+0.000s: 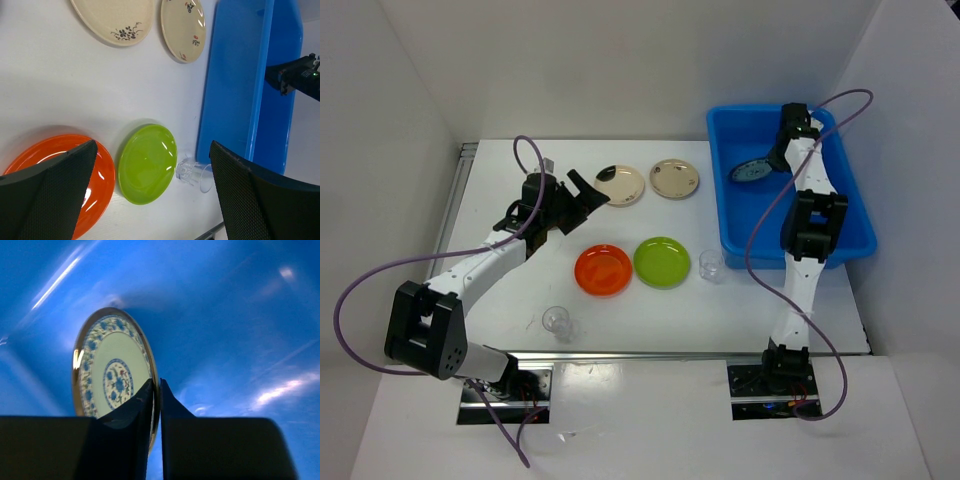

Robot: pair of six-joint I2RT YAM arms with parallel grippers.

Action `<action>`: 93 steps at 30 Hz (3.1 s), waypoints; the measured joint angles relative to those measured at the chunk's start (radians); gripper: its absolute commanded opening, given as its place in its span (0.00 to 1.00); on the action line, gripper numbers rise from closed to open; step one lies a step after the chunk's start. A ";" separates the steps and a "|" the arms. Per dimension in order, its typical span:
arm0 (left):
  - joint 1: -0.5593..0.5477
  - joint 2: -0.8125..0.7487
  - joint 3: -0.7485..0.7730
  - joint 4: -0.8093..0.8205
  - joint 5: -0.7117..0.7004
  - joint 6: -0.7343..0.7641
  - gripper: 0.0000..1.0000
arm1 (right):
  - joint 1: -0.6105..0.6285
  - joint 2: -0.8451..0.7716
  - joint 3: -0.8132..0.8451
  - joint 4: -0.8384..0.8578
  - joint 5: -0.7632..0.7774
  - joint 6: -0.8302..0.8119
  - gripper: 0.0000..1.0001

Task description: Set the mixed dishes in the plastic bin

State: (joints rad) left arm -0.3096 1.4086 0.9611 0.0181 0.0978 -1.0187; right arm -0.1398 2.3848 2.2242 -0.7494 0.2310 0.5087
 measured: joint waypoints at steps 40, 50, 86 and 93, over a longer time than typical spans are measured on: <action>0.451 0.347 0.045 -0.001 -0.203 0.110 0.55 | 0.410 -0.861 -0.650 0.060 -0.181 -0.122 0.69; 0.451 0.440 0.045 0.094 -0.194 0.023 0.36 | 0.410 -0.872 -0.691 0.062 -0.226 -0.129 0.69; 0.216 0.039 0.027 0.168 0.060 -0.150 0.00 | 0.483 -0.469 -0.474 0.222 -0.796 -0.125 0.75; 0.126 0.048 -0.022 0.101 0.065 -0.164 0.00 | 0.491 -0.451 -0.408 0.254 -0.828 -0.096 0.68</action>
State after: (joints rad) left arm -0.1841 1.4570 0.9394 0.1188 0.1627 -1.1824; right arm 0.3508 1.9339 1.8164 -0.4950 -0.5968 0.4129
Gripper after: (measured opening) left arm 0.011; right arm 0.718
